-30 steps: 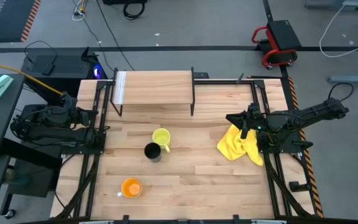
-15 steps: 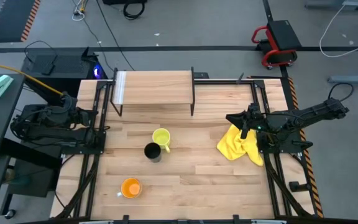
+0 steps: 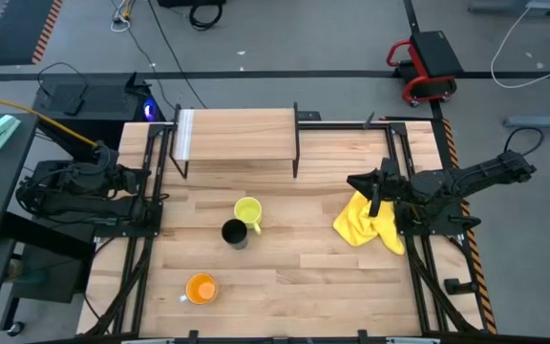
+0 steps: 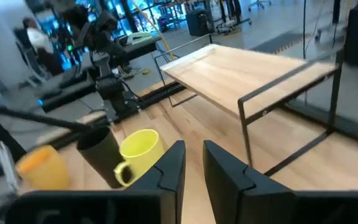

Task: Stack small to large cups/mugs on shelf
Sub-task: Put the black cup on the shelf

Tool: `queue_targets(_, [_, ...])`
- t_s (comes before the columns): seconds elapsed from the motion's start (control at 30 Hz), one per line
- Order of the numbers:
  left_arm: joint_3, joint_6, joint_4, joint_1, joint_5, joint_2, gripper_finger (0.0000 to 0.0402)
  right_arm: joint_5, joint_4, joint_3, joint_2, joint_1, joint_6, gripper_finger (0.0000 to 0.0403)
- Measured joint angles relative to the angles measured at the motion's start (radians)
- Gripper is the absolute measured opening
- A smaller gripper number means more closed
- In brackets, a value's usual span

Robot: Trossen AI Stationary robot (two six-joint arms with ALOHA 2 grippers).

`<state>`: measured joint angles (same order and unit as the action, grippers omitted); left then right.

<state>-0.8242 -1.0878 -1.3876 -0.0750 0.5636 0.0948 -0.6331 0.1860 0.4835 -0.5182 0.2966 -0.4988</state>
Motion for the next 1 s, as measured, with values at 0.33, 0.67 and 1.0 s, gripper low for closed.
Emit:
queue_targets(0.33, [0.0, 0.0, 0.0, 0.0, 0.0, 0.0, 0.0107, -0.001, -0.001, 0.0, 0.0, 0.0, -0.445, 0.0063])
queue_targets(0.67, [0.0, 0.0, 0.0, 0.0, 0.0, 0.0, 0.0107, -0.001, -0.001, 0.0, 0.0, 0.0, -0.493, 0.0063])
queue_targets(1.0, [0.0, 0.0, 0.0, 0.0, 0.0, 0.0, 0.0107, 0.013, -0.001, 0.0, 0.0, -0.007, -0.496, 0.0063])
